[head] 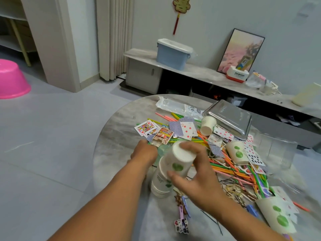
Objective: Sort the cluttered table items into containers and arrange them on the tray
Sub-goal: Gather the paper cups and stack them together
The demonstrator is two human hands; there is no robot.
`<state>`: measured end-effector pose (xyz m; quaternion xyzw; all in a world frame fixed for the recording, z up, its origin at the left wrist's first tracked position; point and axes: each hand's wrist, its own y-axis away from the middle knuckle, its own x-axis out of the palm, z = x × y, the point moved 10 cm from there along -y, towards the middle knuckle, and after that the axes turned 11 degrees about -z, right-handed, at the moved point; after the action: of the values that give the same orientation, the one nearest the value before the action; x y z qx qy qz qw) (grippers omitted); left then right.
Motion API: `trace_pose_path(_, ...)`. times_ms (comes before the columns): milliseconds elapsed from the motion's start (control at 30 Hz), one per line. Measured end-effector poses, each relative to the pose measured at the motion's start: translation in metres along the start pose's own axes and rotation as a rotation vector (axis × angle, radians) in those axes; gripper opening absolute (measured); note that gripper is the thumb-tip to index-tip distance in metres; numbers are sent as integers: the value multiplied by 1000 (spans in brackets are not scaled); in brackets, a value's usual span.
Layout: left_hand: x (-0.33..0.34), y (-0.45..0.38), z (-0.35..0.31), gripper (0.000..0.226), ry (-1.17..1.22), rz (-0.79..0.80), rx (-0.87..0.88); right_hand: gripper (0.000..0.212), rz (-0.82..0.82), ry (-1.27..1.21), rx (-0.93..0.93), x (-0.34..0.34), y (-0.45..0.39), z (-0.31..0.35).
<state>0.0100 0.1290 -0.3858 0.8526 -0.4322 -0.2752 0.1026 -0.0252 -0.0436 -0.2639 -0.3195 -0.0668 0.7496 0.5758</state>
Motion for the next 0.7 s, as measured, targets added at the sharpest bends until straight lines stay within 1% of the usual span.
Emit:
trace_pose_path(33, 1, -1, -2, 51, 2, -3, 13, 65, 32, 48, -31, 4, 2, -2)
trace_pose_path(100, 1, -4, -2, 47, 12, -18, 30, 58, 104, 69, 24, 10, 6, -16)
trace_pose_path(167, 2, -6, -3, 45, 19, -30, 37, 45, 169, 74, 30, 12, 6, -24)
trace_pose_path(200, 2, -8, -4, 40, 23, -36, 42, 37, 161, 74, 11, 11, 2, -27)
trace_pose_path(233, 3, -9, -4, 34, 25, -40, 43, 31, 106, 63, 9, 4, -7, -32)
trace_pose_path(267, 3, -11, -6, 35, 31, -44, 52, 27, 8, 58, 35, -7, -23, -42)
trace_pose_path(333, 5, -14, -7, 45, 31, -49, 51, 24, -194, 123, 155, -36, -68, -79)
trace_pose_path(367, 6, -16, -7, 44, 21, -55, 49, 31, -240, 221, 222, -49, -92, -102)
trace_pose_path(433, 9, -20, -4, 45, -8, -75, 40, 60, -206, 472, 333, -69, -136, -150)
trace_pose_path(500, 12, -26, -2, 44, -29, -89, 47, 84, -117, 675, 394, -83, -169, -190)
trace_pose_path(567, 15, -33, 2, 41, -38, -95, 51, 101, 28, 874, 421, -91, -191, -222)
trace_pose_path(633, 15, -39, 4, 39, -50, -98, 57, 112, 179, 1030, 440, -98, -205, -247)
trace_pose_path(700, 13, -45, 5, 36, -56, -112, 66, 114, 273, 1024, 498, -103, -214, -268)
